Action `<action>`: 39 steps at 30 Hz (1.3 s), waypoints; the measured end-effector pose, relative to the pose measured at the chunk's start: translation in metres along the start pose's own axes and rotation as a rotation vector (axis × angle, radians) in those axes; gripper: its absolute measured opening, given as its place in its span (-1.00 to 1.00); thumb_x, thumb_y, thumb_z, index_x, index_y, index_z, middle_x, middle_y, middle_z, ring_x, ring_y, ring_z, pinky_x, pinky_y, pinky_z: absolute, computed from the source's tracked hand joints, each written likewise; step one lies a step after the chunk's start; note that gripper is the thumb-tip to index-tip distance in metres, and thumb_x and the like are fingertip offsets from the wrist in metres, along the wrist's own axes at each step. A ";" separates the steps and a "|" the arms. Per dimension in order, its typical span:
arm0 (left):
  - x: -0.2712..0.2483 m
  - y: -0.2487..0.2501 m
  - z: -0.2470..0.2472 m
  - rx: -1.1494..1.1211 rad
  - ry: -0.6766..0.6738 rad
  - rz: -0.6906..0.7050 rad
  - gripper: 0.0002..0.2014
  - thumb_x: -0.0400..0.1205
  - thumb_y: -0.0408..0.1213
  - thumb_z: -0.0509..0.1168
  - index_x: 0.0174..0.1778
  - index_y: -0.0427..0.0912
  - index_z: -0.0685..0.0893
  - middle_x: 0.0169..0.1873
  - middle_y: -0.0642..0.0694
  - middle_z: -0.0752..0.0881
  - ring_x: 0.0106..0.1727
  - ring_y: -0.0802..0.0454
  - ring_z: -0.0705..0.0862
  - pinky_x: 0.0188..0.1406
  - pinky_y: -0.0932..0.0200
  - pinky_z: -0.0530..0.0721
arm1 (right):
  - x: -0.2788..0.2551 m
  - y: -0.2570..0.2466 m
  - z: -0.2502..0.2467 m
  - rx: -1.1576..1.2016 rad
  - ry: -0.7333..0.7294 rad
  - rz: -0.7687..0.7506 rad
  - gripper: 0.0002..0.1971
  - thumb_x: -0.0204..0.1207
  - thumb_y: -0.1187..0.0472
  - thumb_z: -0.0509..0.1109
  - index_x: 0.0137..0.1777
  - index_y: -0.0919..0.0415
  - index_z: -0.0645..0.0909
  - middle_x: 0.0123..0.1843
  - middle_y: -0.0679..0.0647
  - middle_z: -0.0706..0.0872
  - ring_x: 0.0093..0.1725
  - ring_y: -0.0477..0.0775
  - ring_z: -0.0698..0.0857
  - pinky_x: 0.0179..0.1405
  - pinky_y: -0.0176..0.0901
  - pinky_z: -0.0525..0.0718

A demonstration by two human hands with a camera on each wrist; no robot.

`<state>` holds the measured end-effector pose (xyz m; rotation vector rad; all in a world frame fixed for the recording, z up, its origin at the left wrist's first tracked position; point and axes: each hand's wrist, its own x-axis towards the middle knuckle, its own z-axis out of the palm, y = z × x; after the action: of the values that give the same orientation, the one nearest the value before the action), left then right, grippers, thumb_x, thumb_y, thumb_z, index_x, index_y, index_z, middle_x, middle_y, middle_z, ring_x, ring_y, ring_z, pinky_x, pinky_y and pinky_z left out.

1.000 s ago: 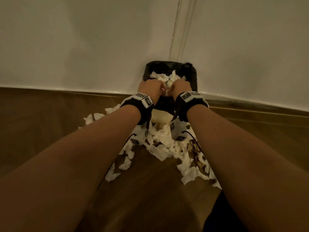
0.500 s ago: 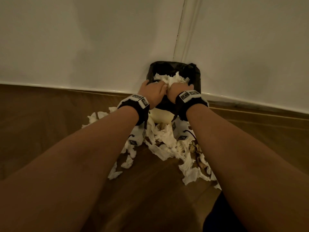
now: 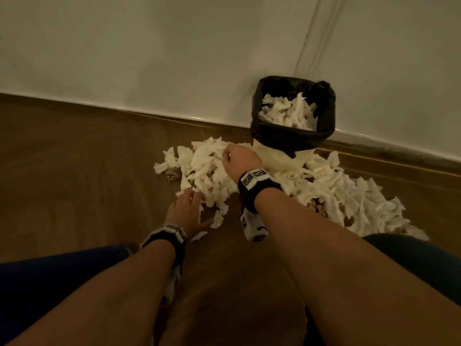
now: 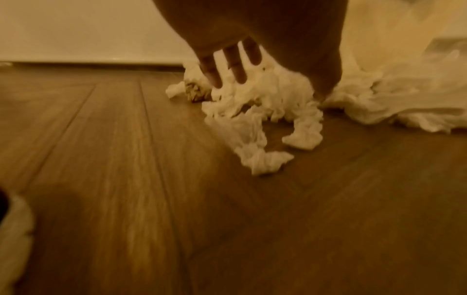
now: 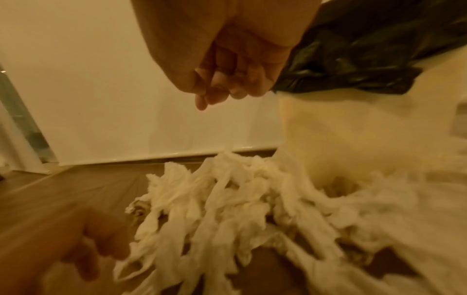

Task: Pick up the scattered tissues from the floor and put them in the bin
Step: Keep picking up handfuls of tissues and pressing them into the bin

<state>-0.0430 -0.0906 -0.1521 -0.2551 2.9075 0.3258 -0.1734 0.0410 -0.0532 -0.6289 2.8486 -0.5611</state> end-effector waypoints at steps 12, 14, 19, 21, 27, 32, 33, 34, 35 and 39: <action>-0.008 -0.020 0.030 0.047 -0.328 -0.031 -0.29 0.51 0.02 0.40 0.53 0.16 0.21 0.59 0.00 0.01 0.46 -0.28 0.31 0.32 -0.17 0.52 | -0.031 0.008 0.109 -0.095 -0.427 0.176 -0.53 0.54 0.07 0.38 0.40 0.22 0.45 0.44 0.21 0.49 0.38 0.26 0.52 0.28 0.03 0.56; -0.007 -0.019 0.031 0.011 -0.335 -0.011 -0.44 0.58 -0.07 0.34 0.49 0.02 0.33 0.52 -0.09 0.20 0.39 -0.25 0.41 0.31 -0.09 0.53 | -0.033 0.010 0.118 -0.112 -0.469 0.199 -0.34 0.50 -0.03 0.42 0.52 0.20 0.32 0.56 0.23 0.26 0.51 0.32 0.33 0.44 0.13 0.44; -0.010 -0.018 0.034 -0.081 -0.299 -0.095 -0.65 0.65 -0.26 0.21 0.37 -0.18 0.48 0.33 -0.21 0.51 0.27 -0.17 0.56 0.21 0.00 0.59 | -0.033 0.009 0.126 -0.075 -0.449 0.206 -0.19 0.35 -0.10 0.54 0.51 0.13 0.23 0.60 0.22 0.06 0.55 0.43 0.17 0.46 0.24 0.37; -0.011 -0.017 0.036 -0.123 -0.276 -0.148 -0.64 0.67 -0.34 0.15 0.41 -0.24 0.43 0.31 -0.24 0.53 0.26 -0.21 0.57 0.20 -0.02 0.56 | -0.033 0.008 0.132 -0.074 -0.485 0.201 -0.14 0.36 -0.07 0.55 0.55 0.10 0.15 0.63 0.20 0.02 0.57 0.43 0.14 0.44 0.24 0.38; -0.015 -0.019 0.042 -0.253 -0.241 -0.242 -0.56 0.73 -0.37 0.05 0.55 -0.27 0.20 0.43 -0.32 0.35 0.30 -0.27 0.53 0.22 -0.02 0.52 | -0.033 0.006 0.146 -0.070 -0.521 0.181 -0.43 0.57 0.16 0.36 0.53 0.23 0.25 0.62 0.19 0.12 0.53 0.38 0.30 0.46 0.16 0.42; -0.014 -0.026 0.037 -0.289 -0.194 -0.314 -0.74 0.73 -0.34 0.07 0.31 -0.31 0.42 0.27 -0.26 0.41 -0.04 -0.14 0.58 -0.06 0.07 0.50 | -0.030 0.002 0.139 0.047 -0.517 0.275 -0.61 0.67 0.12 0.21 0.40 0.33 0.47 0.43 0.30 0.50 0.38 0.34 0.51 0.35 0.09 0.53; -0.012 -0.028 0.036 -0.289 -0.202 -0.321 -0.72 0.72 -0.38 0.08 0.34 -0.32 0.42 0.32 -0.26 0.41 0.08 -0.18 0.58 0.03 0.07 0.51 | -0.030 0.003 0.137 0.105 -0.493 0.285 -0.65 0.66 0.11 0.24 0.33 0.32 0.51 0.37 0.30 0.55 0.33 0.32 0.56 0.31 0.04 0.56; -0.010 -0.027 0.033 -0.312 -0.203 -0.321 -0.71 0.71 -0.37 0.11 0.35 -0.32 0.42 0.34 -0.27 0.43 0.20 -0.21 0.55 0.12 0.06 0.51 | -0.032 0.004 0.136 0.189 -0.474 0.311 -0.68 0.64 0.10 0.27 0.28 0.28 0.51 0.30 0.27 0.59 0.26 0.31 0.59 0.26 0.04 0.58; -0.010 -0.026 0.030 -0.331 -0.207 -0.307 -0.70 0.69 -0.35 0.16 0.34 -0.33 0.43 0.34 -0.27 0.47 0.28 -0.22 0.53 0.18 0.05 0.49 | -0.034 0.006 0.134 0.270 -0.469 0.342 -0.69 0.61 0.08 0.30 0.28 0.21 0.48 0.25 0.23 0.61 0.21 0.30 0.62 0.25 0.09 0.61; -0.004 -0.019 0.024 -0.284 -0.197 -0.271 -0.70 0.70 -0.33 0.15 0.34 -0.30 0.46 0.33 -0.30 0.52 0.32 -0.21 0.53 0.20 0.05 0.49 | -0.036 0.013 0.120 0.420 -0.577 0.396 -0.66 0.61 0.17 0.28 0.38 0.13 0.49 0.20 0.18 0.63 0.21 0.28 0.65 0.25 0.21 0.63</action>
<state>-0.0310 -0.1022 -0.1778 -0.6170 2.5849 0.6747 -0.1167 0.0293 -0.1648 -0.1125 2.1379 -0.7301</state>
